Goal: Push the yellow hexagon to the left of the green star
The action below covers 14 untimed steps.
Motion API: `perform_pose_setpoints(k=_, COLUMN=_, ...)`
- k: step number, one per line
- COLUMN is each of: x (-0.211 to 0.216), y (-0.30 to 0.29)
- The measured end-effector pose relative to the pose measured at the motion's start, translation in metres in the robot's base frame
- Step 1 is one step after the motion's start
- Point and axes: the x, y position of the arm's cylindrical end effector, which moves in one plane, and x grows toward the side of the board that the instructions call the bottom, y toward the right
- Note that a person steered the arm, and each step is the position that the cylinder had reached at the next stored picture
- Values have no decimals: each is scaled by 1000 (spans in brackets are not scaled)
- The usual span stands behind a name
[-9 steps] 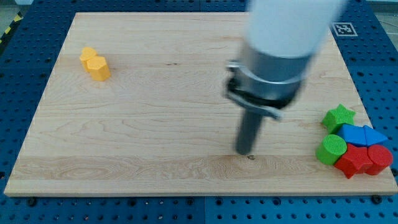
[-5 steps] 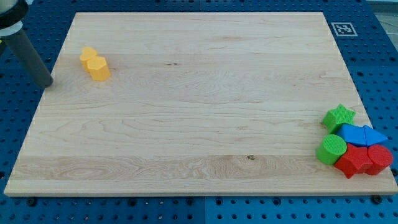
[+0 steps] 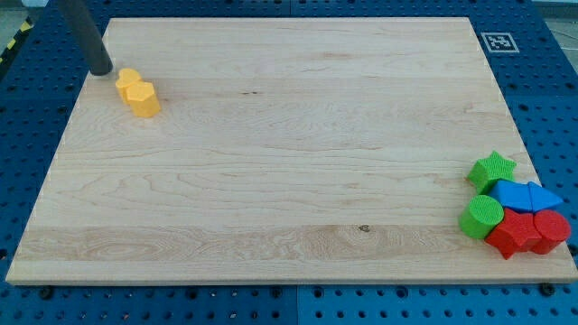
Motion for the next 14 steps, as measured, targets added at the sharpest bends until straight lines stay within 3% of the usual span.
perform_pose_setpoints(k=4, x=23, y=63)
perform_pose_setpoints(k=6, x=73, y=89)
perform_pose_setpoints(k=9, x=110, y=68)
perform_pose_setpoints(k=12, x=118, y=134)
perform_pose_setpoints(k=14, x=127, y=144)
